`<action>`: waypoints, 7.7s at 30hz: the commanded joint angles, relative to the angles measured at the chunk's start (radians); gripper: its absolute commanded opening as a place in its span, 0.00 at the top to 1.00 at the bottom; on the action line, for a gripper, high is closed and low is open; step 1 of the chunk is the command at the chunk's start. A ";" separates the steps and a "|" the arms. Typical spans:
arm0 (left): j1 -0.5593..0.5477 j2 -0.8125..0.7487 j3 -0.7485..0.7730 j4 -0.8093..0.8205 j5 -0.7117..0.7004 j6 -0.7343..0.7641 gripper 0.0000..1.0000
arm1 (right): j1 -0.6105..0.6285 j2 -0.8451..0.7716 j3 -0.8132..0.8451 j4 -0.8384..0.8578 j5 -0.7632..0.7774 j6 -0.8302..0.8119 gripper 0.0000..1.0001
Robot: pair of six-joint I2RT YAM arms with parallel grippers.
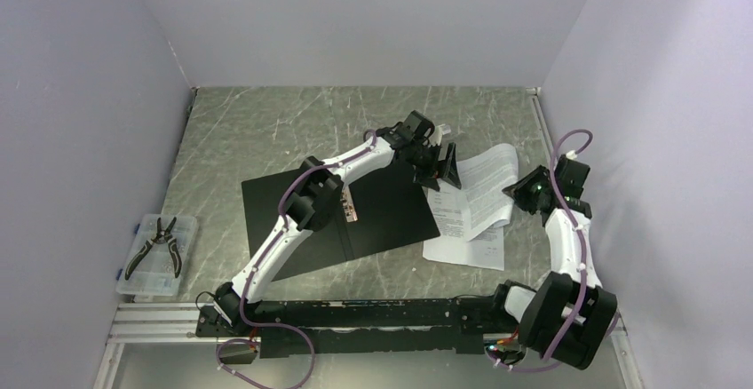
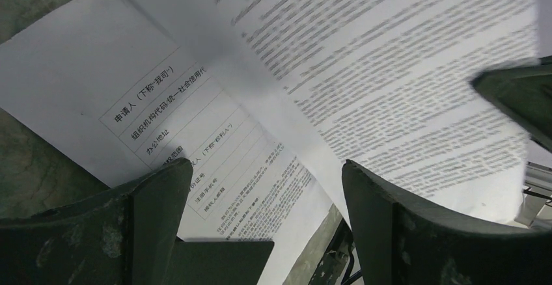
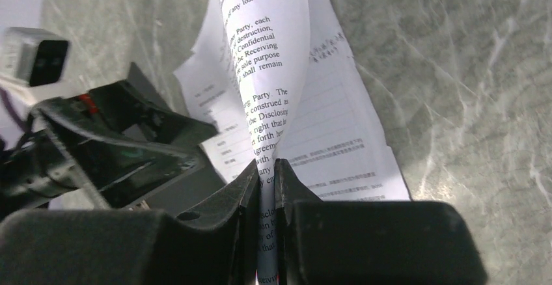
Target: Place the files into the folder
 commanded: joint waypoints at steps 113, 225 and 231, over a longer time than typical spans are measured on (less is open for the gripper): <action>0.177 -1.397 -0.946 0.658 0.265 -0.421 0.97 | 0.669 -0.176 -0.204 1.393 -0.163 1.011 0.00; 0.180 -1.554 -0.990 0.257 0.294 0.021 0.97 | 0.639 -0.375 0.319 0.462 -0.649 0.481 0.58; 0.180 -1.551 -0.994 0.249 0.287 0.029 0.97 | 0.655 -0.363 0.320 0.491 -0.643 0.489 0.61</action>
